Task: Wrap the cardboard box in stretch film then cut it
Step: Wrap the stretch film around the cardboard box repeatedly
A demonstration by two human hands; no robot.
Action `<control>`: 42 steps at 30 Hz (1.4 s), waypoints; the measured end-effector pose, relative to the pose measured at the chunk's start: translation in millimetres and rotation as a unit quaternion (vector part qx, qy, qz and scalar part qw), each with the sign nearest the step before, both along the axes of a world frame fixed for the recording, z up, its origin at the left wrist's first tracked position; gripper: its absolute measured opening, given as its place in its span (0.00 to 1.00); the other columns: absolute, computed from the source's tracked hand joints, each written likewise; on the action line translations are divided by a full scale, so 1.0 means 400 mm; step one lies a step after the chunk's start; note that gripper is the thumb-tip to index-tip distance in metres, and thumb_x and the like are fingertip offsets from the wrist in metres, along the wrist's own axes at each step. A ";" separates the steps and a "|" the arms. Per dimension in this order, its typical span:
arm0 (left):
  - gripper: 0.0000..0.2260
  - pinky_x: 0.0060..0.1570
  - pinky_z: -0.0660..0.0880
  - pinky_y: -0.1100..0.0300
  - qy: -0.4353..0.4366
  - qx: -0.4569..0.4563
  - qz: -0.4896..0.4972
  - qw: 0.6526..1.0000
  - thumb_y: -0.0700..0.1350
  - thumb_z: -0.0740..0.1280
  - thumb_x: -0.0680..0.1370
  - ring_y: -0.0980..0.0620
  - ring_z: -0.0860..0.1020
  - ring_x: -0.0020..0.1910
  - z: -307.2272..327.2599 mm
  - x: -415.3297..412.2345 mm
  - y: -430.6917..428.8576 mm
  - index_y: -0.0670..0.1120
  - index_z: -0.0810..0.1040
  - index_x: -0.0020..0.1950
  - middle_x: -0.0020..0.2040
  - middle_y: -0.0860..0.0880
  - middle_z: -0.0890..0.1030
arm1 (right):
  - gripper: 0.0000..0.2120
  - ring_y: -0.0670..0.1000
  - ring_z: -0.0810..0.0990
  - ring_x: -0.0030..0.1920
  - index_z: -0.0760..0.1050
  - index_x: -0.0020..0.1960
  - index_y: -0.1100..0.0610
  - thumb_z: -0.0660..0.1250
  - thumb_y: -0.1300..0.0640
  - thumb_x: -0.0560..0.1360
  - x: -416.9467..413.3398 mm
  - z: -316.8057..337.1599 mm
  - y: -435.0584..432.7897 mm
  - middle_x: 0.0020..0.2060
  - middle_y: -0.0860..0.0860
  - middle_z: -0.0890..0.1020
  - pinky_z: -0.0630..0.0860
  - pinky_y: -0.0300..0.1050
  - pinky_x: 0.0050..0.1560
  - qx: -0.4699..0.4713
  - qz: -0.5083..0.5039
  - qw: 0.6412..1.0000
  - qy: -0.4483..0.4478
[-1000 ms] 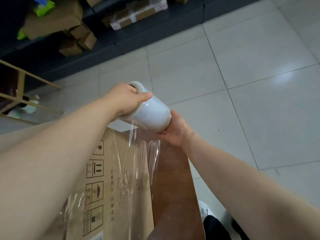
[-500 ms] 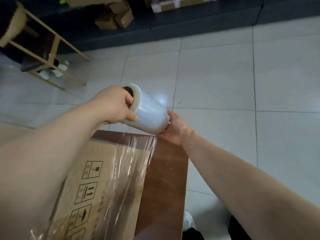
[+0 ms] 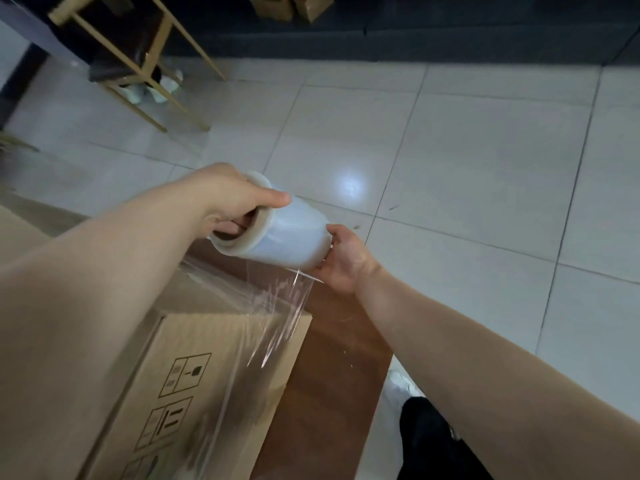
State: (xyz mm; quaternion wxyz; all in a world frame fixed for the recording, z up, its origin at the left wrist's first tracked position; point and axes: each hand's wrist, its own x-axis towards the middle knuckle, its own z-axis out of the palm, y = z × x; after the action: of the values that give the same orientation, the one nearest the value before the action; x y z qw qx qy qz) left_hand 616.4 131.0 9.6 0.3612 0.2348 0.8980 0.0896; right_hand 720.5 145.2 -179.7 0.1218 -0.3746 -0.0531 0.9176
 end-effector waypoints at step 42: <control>0.05 0.31 0.68 0.61 0.152 -0.109 0.068 0.980 0.45 0.76 0.68 0.53 0.74 0.32 0.023 -0.400 0.055 0.48 0.80 0.36 0.35 0.49 0.77 | 0.18 0.60 0.78 0.53 0.71 0.63 0.60 0.53 0.52 0.80 -0.507 0.011 0.271 0.51 0.60 0.78 0.74 0.55 0.60 0.021 0.333 0.943 -0.006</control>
State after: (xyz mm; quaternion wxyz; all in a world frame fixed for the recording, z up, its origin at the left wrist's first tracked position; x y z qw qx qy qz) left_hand 456.2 153.2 19.0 0.2372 0.1436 0.9605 -0.0215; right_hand 517.9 253.7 -175.3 -0.1832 -0.3383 -0.1943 0.9024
